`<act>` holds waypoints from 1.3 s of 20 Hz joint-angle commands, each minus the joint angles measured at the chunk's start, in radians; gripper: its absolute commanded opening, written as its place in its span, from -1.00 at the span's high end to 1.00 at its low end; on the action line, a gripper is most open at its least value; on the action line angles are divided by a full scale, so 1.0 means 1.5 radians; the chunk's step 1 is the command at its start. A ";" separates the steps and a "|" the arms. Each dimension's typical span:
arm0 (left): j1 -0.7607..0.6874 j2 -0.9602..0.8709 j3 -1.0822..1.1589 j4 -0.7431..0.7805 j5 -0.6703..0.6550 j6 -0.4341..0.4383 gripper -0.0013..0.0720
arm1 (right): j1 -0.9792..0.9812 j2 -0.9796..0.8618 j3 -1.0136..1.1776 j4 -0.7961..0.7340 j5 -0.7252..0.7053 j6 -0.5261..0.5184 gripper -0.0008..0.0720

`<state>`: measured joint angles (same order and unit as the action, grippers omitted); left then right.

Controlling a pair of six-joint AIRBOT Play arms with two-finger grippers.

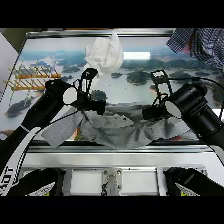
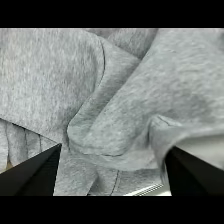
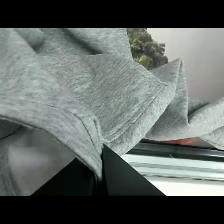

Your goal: Fold the clothes and pants, and hang the long-sleeved shirts on hangers.

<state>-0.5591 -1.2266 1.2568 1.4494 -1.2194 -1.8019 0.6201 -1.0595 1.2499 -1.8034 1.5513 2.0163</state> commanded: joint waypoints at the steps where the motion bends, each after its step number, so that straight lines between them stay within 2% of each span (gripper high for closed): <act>1: 0.040 0.026 0.024 -0.008 -0.001 0.030 -1.00 | 0.001 -0.002 -0.001 0.004 -0.006 0.000 0.90; 6: 0.158 0.095 0.072 -0.003 -0.005 0.064 -1.00 | 0.001 -0.002 -0.001 0.004 -0.006 0.000 0.90; 10: 0.282 0.071 0.072 -0.013 -0.017 0.084 -1.00 | 0.001 -0.002 -0.001 0.004 -0.006 0.000 0.90; 12: 0.303 0.043 0.072 -0.099 -0.048 0.158 -0.86 | 0.001 -0.002 -0.001 0.004 -0.006 0.000 0.90; 14: 0.287 0.020 0.071 -0.184 -0.083 0.220 -0.86 | 0.001 -0.002 -0.001 0.004 -0.006 0.000 0.90; 17: 0.254 0.007 0.071 -0.088 -0.057 0.216 -0.86 | 0.001 -0.002 -0.001 0.004 -0.006 0.000 0.90; 19: 0.261 -0.005 0.071 -0.022 -0.035 0.189 -0.86 | 0.001 -0.002 -0.001 0.004 -0.006 0.000 0.90; 26: 0.343 -0.097 0.071 -0.061 0.008 0.159 -0.86 | 0.001 -0.002 -0.001 0.005 -0.006 0.000 0.90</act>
<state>-0.0948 -1.3201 1.3624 1.3643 -1.2427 -1.5417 0.6205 -1.0626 1.2488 -1.7950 1.5410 2.0167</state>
